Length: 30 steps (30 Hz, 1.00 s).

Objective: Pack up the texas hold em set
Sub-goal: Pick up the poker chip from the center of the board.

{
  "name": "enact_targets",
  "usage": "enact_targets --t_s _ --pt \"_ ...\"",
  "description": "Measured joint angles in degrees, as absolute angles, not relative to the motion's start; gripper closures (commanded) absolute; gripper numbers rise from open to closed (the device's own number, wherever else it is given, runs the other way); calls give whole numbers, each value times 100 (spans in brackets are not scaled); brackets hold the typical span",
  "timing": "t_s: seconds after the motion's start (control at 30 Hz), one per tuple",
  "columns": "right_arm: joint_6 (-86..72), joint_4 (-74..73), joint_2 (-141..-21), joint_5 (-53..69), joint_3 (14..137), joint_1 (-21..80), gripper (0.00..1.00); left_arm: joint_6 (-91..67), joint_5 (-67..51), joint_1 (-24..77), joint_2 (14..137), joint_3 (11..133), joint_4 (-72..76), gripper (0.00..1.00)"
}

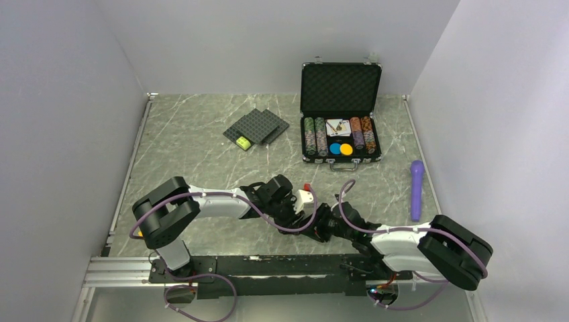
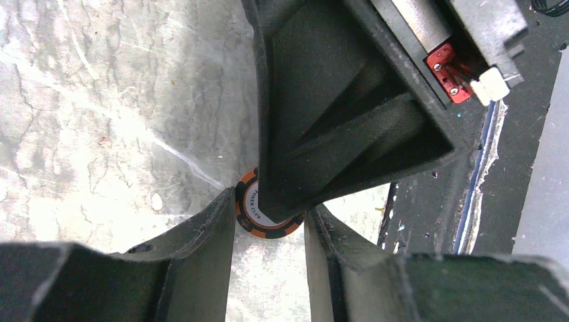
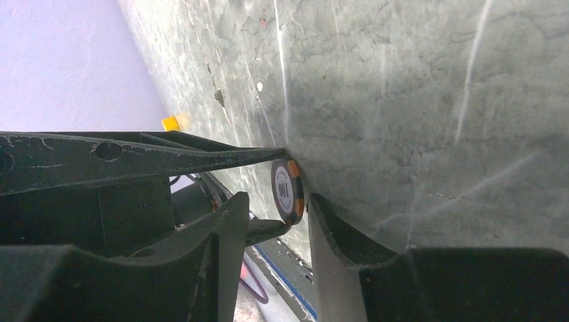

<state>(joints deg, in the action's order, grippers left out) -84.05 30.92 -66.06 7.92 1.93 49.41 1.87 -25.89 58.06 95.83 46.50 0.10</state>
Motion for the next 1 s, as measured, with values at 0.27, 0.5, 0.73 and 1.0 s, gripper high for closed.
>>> enact_targets --t_s 0.27,0.5,0.73,1.0 --pt "-8545 3190 -6615 644 119 5048 63 119 -2628 5787 9570 4598 106 79" --pt "-8619 3354 -6775 578 115 5107 66 84 -2663 5771 9570 4582 134 79" --pt "-8702 3662 -7050 534 108 5157 72 -27 -2683 5765 9544 4521 228 80" --pt "-8770 3817 -7220 460 67 5218 98 -95 -2709 5760 9544 4521 231 70"
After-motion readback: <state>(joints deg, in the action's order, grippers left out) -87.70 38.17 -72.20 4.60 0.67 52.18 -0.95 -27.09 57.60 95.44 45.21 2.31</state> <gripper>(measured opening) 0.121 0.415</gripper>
